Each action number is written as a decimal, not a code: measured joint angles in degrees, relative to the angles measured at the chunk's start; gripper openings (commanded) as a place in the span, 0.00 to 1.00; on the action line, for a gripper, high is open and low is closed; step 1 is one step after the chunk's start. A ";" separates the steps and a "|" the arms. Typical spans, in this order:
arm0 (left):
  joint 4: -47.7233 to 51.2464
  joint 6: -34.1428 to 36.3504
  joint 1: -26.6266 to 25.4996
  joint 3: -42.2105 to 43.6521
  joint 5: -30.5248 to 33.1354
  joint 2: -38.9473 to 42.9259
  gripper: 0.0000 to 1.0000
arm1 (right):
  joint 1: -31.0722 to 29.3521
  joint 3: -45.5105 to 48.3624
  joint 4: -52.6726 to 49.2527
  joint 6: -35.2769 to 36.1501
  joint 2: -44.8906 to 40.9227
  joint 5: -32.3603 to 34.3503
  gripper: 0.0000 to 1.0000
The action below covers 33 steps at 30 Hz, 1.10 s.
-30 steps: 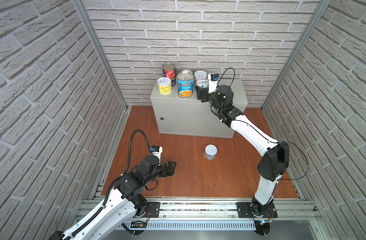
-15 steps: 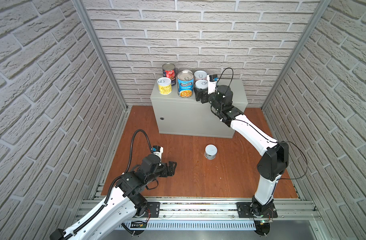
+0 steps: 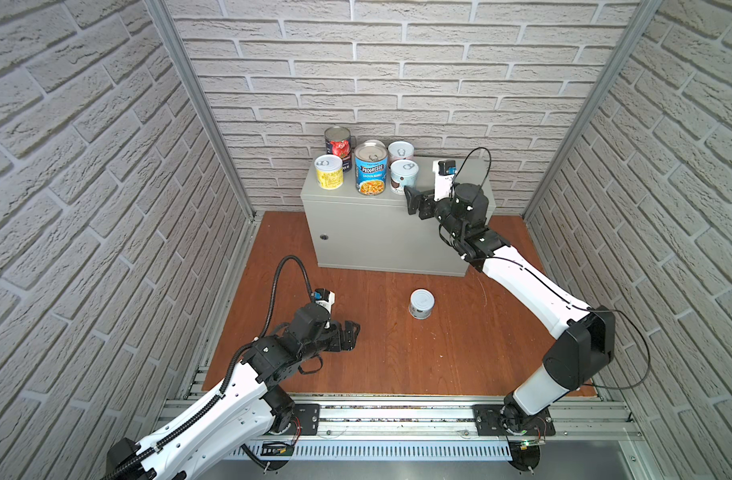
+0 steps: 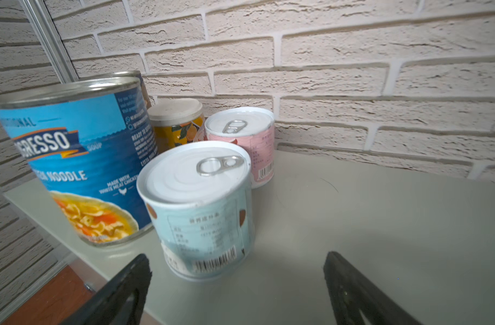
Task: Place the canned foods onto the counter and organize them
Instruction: 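Open and retract the right gripper while the left gripper reaches toward the floor can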
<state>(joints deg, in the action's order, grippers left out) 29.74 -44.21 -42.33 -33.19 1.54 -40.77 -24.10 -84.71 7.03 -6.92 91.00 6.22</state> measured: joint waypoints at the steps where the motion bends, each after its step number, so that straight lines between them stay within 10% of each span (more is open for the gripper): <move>1: -0.09 -0.07 -0.13 -0.17 0.00 -0.11 0.98 | 0.00 2.60 0.39 -0.15 -2.08 0.00 0.97; 15: -2.14 -0.44 -2.82 -8.28 0.42 -13.00 0.98 | 0.00 28.46 -1.01 -5.38 -31.52 -4.55 0.97; 33: -15.82 -1.49 -5.49 -12.31 3.37 -32.37 0.98 | 0.00 51.28 -26.51 -11.47 -58.29 -3.80 0.97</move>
<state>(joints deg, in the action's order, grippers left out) 13.91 -45.69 -47.81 -45.50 4.91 -73.14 -24.10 -33.43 -19.49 -18.39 32.71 2.42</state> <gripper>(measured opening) 0.984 0.970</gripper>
